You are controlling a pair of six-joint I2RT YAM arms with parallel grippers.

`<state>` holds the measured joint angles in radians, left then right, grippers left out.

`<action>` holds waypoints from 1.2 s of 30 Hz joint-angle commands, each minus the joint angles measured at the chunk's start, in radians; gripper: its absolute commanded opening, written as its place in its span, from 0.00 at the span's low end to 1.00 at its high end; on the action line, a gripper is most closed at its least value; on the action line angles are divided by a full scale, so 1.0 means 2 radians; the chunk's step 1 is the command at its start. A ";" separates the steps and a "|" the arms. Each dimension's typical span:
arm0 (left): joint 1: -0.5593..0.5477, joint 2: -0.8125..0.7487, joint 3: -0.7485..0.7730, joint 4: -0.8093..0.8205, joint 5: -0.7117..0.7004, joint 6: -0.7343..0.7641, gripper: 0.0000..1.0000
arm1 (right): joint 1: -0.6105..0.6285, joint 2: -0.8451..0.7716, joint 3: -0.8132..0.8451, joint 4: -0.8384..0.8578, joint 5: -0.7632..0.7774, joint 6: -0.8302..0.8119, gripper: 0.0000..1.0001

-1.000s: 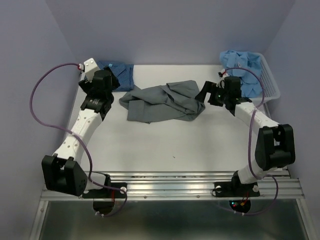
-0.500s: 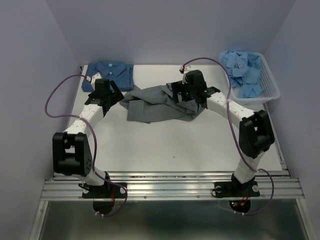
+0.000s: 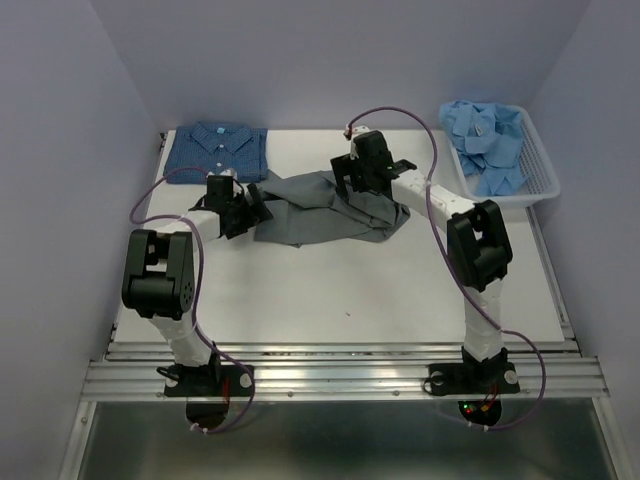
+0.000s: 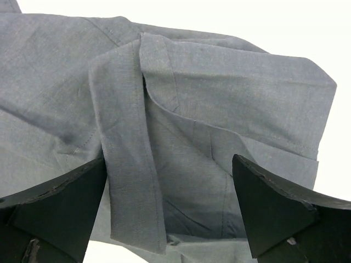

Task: Fold and stack the long sleeve shirts
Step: Flatten the shirt out

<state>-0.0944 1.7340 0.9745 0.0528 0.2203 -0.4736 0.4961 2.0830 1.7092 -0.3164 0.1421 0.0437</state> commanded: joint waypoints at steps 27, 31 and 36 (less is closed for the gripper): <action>-0.037 -0.205 0.004 -0.019 -0.131 -0.002 0.00 | -0.039 -0.132 -0.023 0.042 0.152 0.099 0.01; -0.035 -0.269 0.017 -0.009 -0.191 0.001 0.00 | -0.066 -0.209 -0.065 0.081 0.118 0.105 0.01; -0.034 -0.332 0.085 0.021 -0.239 0.025 0.00 | -0.071 -0.293 -0.065 0.111 0.156 0.060 0.01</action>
<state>-0.1680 1.1385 1.0462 0.0074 -0.1413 -0.4625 0.3328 1.6104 1.5723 -0.2207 0.3836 0.2123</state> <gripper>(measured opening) 0.019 0.056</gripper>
